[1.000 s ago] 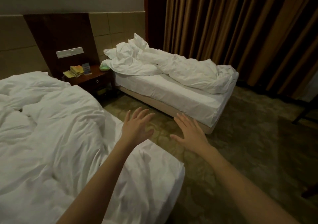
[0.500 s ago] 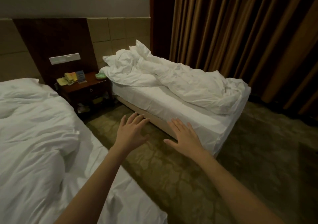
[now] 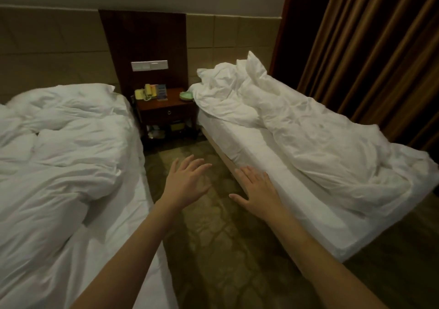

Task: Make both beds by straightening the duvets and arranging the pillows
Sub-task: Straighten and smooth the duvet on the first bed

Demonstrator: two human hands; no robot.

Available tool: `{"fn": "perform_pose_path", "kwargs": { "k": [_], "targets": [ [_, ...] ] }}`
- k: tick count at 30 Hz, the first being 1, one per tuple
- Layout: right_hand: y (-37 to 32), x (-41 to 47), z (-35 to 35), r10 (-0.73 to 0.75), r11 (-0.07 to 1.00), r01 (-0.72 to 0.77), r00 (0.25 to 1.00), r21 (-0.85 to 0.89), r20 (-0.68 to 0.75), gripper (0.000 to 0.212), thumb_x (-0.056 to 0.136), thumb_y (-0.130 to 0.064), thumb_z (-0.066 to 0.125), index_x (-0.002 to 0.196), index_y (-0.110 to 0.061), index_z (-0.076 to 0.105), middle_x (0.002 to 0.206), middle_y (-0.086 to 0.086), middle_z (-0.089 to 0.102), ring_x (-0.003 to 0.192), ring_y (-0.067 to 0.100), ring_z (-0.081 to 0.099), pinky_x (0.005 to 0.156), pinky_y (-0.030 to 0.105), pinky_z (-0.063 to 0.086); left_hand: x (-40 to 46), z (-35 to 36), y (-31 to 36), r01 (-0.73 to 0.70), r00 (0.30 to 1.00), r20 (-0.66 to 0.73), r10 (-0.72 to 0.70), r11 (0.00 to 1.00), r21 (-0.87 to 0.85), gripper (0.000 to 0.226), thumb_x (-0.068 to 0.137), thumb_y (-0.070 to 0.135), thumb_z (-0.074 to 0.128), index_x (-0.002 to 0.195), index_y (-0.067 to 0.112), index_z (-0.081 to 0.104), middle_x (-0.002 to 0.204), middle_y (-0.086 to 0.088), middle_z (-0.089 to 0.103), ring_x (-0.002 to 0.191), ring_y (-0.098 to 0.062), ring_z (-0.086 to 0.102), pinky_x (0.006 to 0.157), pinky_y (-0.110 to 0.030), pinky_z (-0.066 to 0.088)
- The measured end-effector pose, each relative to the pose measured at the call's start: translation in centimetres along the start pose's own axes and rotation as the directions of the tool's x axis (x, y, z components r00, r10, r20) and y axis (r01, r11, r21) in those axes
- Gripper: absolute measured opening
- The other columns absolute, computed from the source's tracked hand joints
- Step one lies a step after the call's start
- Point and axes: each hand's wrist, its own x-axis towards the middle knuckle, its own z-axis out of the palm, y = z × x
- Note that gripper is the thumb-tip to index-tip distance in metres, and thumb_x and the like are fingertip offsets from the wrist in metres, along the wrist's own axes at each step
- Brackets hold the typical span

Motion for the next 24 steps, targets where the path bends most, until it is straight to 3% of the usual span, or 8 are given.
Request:
{"fn": "perform_pose_path", "kwargs": {
  "k": [10, 24],
  "targets": [
    [2.7, 15.1, 0.2, -0.129, 0.992, 0.129, 0.992, 0.0, -0.002, 0.073, 0.096, -0.059, 0.033, 0.153, -0.025, 0.004, 0.161, -0.005, -0.003, 0.146, 0.011, -0.006, 0.117, 0.041, -0.004, 11.3, 2.3, -6.7, 0.159, 0.987, -0.001, -0.159, 0.987, 0.013, 0.061, 0.092, 0.048, 0.051, 0.147, 0.036, 0.028, 0.156, 0.007, 0.023, 0.147, -0.017, 0.005, 0.119, -0.047, 0.002],
    [-2.0, 49.9, -1.5, -0.275, 0.961, 0.275, 0.961, -0.007, -0.019, 0.074, 0.095, -0.061, 0.031, 0.153, -0.025, 0.003, 0.16, -0.007, -0.005, 0.146, 0.01, -0.01, 0.119, 0.041, -0.004, 32.4, -0.1, -28.7, 0.366, 0.93, -0.001, -0.368, 0.924, 0.109, 0.06, 0.093, 0.052, 0.047, 0.147, 0.036, 0.026, 0.156, 0.008, 0.023, 0.146, -0.018, 0.009, 0.118, -0.048, 0.006]
  ]
}}
